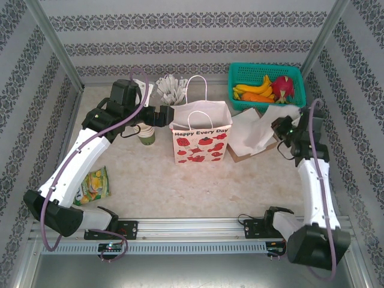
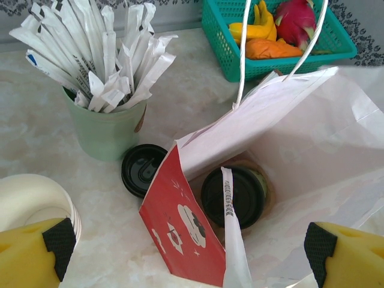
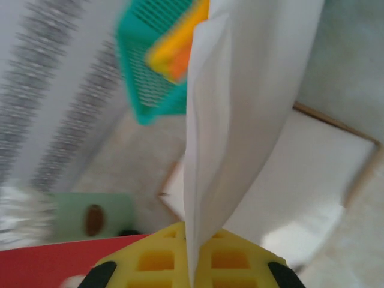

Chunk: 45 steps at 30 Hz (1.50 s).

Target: Pack the takeout coffee

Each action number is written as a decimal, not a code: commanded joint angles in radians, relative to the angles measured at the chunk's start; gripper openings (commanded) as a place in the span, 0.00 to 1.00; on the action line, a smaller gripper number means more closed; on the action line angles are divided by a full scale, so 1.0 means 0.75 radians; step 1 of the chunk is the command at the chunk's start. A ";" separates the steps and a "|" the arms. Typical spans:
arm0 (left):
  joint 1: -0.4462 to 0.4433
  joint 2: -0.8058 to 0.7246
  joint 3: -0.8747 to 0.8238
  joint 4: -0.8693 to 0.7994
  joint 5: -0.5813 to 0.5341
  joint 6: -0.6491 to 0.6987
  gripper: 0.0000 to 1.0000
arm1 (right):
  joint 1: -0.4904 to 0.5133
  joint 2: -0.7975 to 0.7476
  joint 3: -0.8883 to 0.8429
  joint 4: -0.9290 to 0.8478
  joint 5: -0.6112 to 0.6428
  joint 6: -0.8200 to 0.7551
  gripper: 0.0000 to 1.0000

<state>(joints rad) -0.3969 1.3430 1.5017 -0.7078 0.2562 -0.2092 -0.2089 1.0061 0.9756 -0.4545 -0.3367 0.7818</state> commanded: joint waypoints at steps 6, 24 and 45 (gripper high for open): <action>0.005 0.062 0.019 0.080 -0.083 -0.007 1.00 | 0.208 -0.084 0.448 -0.123 0.074 0.268 0.00; -0.007 0.086 -0.008 0.040 -0.195 -0.119 1.00 | 1.057 0.291 1.002 -0.010 0.595 0.255 0.00; -0.007 0.059 -0.103 0.185 0.035 -0.309 0.84 | 1.271 0.545 0.518 0.339 0.654 0.660 0.00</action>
<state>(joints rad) -0.3981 1.3659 1.4132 -0.6163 0.2478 -0.4171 0.7311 1.3911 1.3319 -0.2718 0.2268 1.3060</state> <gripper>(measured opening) 0.839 0.067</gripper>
